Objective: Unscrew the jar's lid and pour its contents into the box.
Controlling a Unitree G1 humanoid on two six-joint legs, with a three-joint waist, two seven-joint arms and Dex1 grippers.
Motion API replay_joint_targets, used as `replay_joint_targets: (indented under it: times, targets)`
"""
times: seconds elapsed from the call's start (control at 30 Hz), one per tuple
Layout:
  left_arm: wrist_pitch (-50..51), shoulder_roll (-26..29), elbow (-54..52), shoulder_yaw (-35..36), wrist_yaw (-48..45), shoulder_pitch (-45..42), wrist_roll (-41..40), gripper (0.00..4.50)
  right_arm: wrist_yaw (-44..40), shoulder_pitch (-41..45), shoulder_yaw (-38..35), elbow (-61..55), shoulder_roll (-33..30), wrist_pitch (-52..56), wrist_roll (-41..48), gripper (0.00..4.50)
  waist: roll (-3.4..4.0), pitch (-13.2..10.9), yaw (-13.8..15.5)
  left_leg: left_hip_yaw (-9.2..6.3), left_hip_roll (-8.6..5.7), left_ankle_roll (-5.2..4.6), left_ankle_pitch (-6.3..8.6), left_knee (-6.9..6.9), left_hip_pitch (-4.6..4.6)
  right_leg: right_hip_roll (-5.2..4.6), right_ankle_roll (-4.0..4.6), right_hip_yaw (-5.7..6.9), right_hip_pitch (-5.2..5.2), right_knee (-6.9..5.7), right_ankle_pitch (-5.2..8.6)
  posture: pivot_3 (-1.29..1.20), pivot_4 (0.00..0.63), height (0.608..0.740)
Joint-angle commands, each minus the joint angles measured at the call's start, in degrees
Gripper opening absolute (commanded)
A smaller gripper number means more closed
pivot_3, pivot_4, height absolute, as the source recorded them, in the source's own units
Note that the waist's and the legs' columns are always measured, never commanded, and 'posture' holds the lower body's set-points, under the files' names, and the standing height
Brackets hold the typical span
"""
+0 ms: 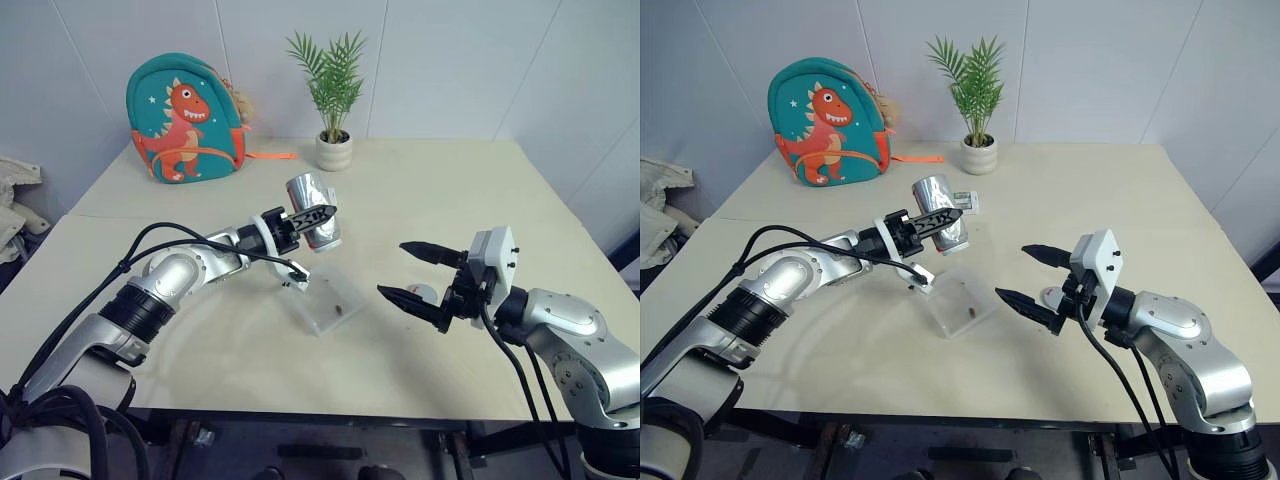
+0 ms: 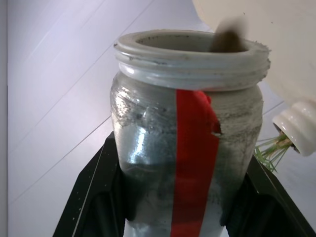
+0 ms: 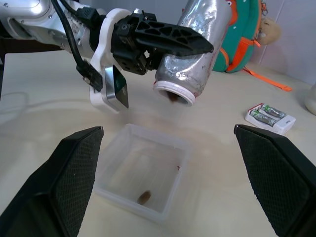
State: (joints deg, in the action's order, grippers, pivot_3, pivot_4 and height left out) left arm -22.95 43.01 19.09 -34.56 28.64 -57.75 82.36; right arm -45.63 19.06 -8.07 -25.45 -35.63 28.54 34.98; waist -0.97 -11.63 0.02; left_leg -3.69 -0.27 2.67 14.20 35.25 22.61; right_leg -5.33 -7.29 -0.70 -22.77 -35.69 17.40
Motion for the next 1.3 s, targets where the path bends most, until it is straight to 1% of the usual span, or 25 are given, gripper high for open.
replay_joint_targets:
  times: [0.03, 0.2, 0.27, 0.37, 0.4, 0.43, 0.47, 0.53, 0.6, 0.67, 0.83, 0.9, 0.97, 1.0, 1.1, 1.17, 1.3]
  targets:
    - [2.1, 0.7, 0.3, 0.4, 2.1, -0.3, 1.4, 1.97, 1.2, 0.1, -0.9, -2.1, 0.5, -0.9, 0.9, 4.48, 0.00, 0.0, 0.0, 0.00, 0.00, 0.00, -0.01, 0.00, 0.00, 0.00, 0.00, 0.00, 0.00, -0.02, 0.00, 0.00, 0.150, 0.740]
    - [2.6, 0.5, 2.3, 1.6, 0.6, -1.2, -0.4, 1.97, 1.5, 0.5, -0.7, -1.5, 1.0, -1.3, 0.8, 4.48, 0.00, 0.0, 0.0, 0.00, 0.00, 0.01, -0.02, 0.03, -0.02, 0.00, 0.00, 0.00, -0.01, -0.12, 0.00, 0.00, 0.150, 0.740]
    - [1.5, 0.2, 3.2, 3.7, -2.3, -0.6, -5.0, 1.97, 1.5, 0.7, -0.5, -1.2, 1.3, -1.3, 0.8, 4.48, 0.00, 0.0, 0.0, 0.00, 0.00, 0.00, -0.02, 0.05, -0.02, 0.00, 0.00, 0.00, -0.02, -0.15, 0.00, 0.00, 0.150, 0.740]
    - [-1.4, -1.0, 4.8, 8.7, -10.2, 1.4, -18.7, 1.97, 1.2, 1.0, -0.3, -0.8, 1.5, -1.3, 0.9, 4.48, 0.00, 0.0, -0.1, 0.00, 0.00, 0.00, -0.03, 0.10, -0.02, -0.01, 0.00, -0.01, -0.02, -0.18, 0.00, 0.00, 0.150, 0.740]
    - [-2.6, -1.8, 5.2, 10.8, -14.4, 2.4, -25.3, 1.97, 1.1, 1.2, -0.4, -0.6, 1.5, -1.2, 1.0, 4.48, 0.01, 0.0, -0.1, 0.00, 0.00, 0.00, -0.03, 0.12, -0.02, -0.01, 0.01, -0.01, -0.02, -0.19, 0.00, 0.00, 0.150, 0.740]
    - [-3.1, -2.4, 5.1, 12.5, -17.6, 3.2, -30.2, 1.97, 1.0, 1.3, -0.4, -0.5, 1.5, -1.2, 1.1, 4.48, 0.02, 0.0, -0.1, 0.00, 0.00, 0.01, -0.03, 0.13, -0.02, -0.03, 0.01, -0.01, -0.02, -0.20, 0.00, 0.00, 0.150, 0.740]
    - [-2.3, -3.4, 4.7, 15.0, -21.6, 4.3, -36.1, 1.97, 0.8, 1.5, -0.3, -0.2, 1.5, -1.2, 1.2, 4.48, 0.02, 0.0, -0.1, 0.01, 0.00, 0.01, -0.03, 0.14, -0.04, -0.04, 0.01, -0.02, -0.01, -0.21, 0.00, 0.00, 0.150, 0.740]
    - [4.2, -7.4, 3.6, 21.6, -34.2, 7.1, -52.7, 1.97, 0.3, 2.0, -0.1, 0.3, 1.5, -1.2, 1.4, 4.48, 0.02, 0.0, -0.1, 0.00, 0.01, 0.01, -0.03, 0.22, -0.03, -0.04, 0.01, -0.01, -0.02, -0.25, 0.00, 0.00, 0.150, 0.740]
    - [15.8, -11.2, 0.5, 28.1, -45.8, 9.4, -67.4, 1.97, -0.4, 2.8, 0.3, 0.8, 1.6, -1.0, 1.7, 4.48, 0.01, 0.0, -0.2, 0.00, 0.01, 0.01, -0.03, 0.35, 0.01, -0.03, 0.02, 0.00, -0.01, -0.30, 0.00, 0.00, 0.150, 0.740]
    - [23.6, -13.0, -2.1, 32.9, -50.1, 10.8, -74.7, 1.97, -1.2, 3.7, 1.0, 1.3, 1.5, -0.9, 1.8, 4.48, 0.01, 0.0, -0.4, -0.01, 0.02, 0.00, -0.02, 0.50, 0.03, 0.00, 0.04, 0.00, -0.01, -0.37, -0.01, 0.00, 0.150, 0.740]
    - [41.5, -16.5, -5.6, 41.9, -50.9, 12.7, -85.6, 1.97, -3.8, 6.5, 2.7, 3.5, 1.6, -1.3, 1.5, 4.48, 0.01, 0.0, -0.4, -0.07, 0.01, -0.02, -0.01, 0.80, 0.03, 0.00, 0.04, -0.01, 0.01, -0.64, -0.01, 0.00, 0.150, 0.740]
    - [47.7, -19.8, -5.4, 49.9, -48.4, 13.6, -93.8, 1.97, -5.2, 8.5, 3.7, 4.8, 1.8, -1.6, 1.4, 4.48, 0.01, 0.0, -0.3, -0.09, 0.00, -0.02, -0.01, 0.88, 0.00, 0.00, 0.03, -0.02, 0.04, -0.74, -0.01, 0.00, 0.150, 0.740]
    - [53.3, -21.5, -3.5, 57.2, -44.8, 13.8, -99.3, 1.97, -6.9, 10.1, 4.7, 6.0, 1.8, -1.7, 1.2, 4.48, -0.01, 0.0, -0.4, -0.10, 0.00, -0.02, -0.01, 0.90, -0.15, 0.00, 0.04, -0.03, 0.17, -0.78, -0.01, 0.00, 0.150, 0.740]
    - [54.0, -21.2, -2.4, 58.2, -43.8, 14.1, -99.3, 1.97, -7.6, 10.8, 5.2, 6.6, 1.9, -1.9, 1.0, 4.48, -0.01, 0.0, -0.5, -0.13, 0.01, 0.00, -0.02, 0.90, -0.17, 0.01, 0.05, -0.01, 0.17, -0.80, -0.02, 0.00, 0.150, 0.740]
    - [46.9, -19.9, -0.2, 59.0, -42.6, 16.7, -97.3, 1.97, -9.2, 13.2, 6.7, 8.4, 2.4, -2.8, 0.2, 4.48, -0.01, 0.0, -0.7, -0.15, 0.03, 0.04, -0.04, 0.87, -0.21, 0.04, 0.07, 0.00, 0.16, -0.84, -0.03, 0.00, 0.150, 0.740]
    - [43.6, -19.3, 4.5, 60.9, -40.4, 16.7, -97.2, 1.97, -9.9, 14.3, 7.5, 9.3, 2.9, -3.2, -0.1, 4.48, -0.01, 0.0, -0.6, -0.15, 0.03, 0.06, -0.05, 0.85, -0.20, 0.03, 0.07, 0.00, 0.16, -0.81, -0.03, 0.00, 0.150, 0.740]
    - [36.4, -17.4, 12.7, 58.3, -43.1, 16.6, -95.4, 1.97, -10.4, 15.2, 8.2, 10.1, 3.7, -3.7, -0.6, 4.48, -0.01, 0.0, -0.2, -0.15, 0.00, 0.06, -0.05, 0.84, -0.20, 0.02, 0.08, 0.01, 0.16, -0.77, -0.04, 0.00, 0.150, 0.740]
